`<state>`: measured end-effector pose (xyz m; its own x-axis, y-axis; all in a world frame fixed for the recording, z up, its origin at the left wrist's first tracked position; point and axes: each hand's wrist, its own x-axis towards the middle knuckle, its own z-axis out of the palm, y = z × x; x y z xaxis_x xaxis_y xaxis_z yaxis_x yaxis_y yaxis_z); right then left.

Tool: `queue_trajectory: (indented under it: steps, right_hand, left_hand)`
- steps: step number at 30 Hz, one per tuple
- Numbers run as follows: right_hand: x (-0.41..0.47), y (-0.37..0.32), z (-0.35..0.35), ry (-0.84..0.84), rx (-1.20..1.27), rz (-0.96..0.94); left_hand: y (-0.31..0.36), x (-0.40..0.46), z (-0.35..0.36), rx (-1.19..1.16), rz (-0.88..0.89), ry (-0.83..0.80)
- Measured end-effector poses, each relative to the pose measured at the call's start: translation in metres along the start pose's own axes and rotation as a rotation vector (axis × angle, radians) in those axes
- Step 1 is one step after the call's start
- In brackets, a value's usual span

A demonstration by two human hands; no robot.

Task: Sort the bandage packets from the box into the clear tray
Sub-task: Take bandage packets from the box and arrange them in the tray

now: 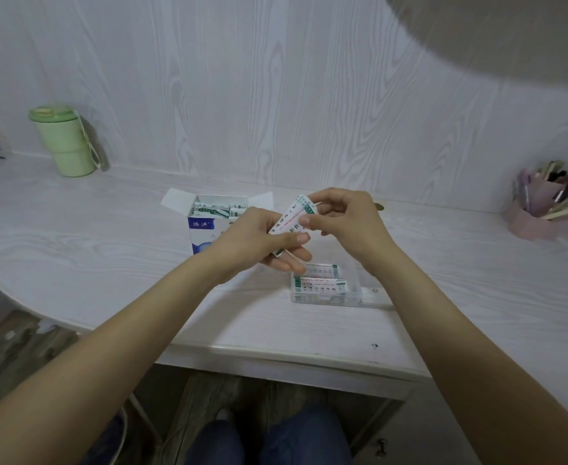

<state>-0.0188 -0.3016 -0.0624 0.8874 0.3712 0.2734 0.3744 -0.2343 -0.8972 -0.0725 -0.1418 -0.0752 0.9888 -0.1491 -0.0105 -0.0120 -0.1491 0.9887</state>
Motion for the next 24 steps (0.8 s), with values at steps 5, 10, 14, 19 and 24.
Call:
queue_trajectory:
  steps: [5, 10, 14, 19, 24]
  right_hand:
    - [-0.004, 0.004, -0.005, 0.018, 0.057, 0.024]
    - [-0.006, 0.008, -0.004, 0.01, 0.06, 0.035]
    - [-0.008, 0.01, -0.005, 0.035, 0.051, 0.037]
    - [-0.009, 0.014, -0.005, 0.038, 0.053, 0.044]
    - [-0.009, 0.011, -0.009, -0.013, -0.038, 0.003]
  left_hand:
    - [-0.001, 0.002, 0.0, -0.07, 0.029, 0.067]
    - [-0.001, 0.004, -0.001, -0.085, 0.051, 0.143]
    - [0.0, 0.005, -0.002, -0.103, 0.041, 0.142]
    - [-0.002, 0.006, -0.003, 0.02, -0.021, 0.001]
    - [-0.001, 0.009, -0.006, 0.281, 0.004, -0.055]
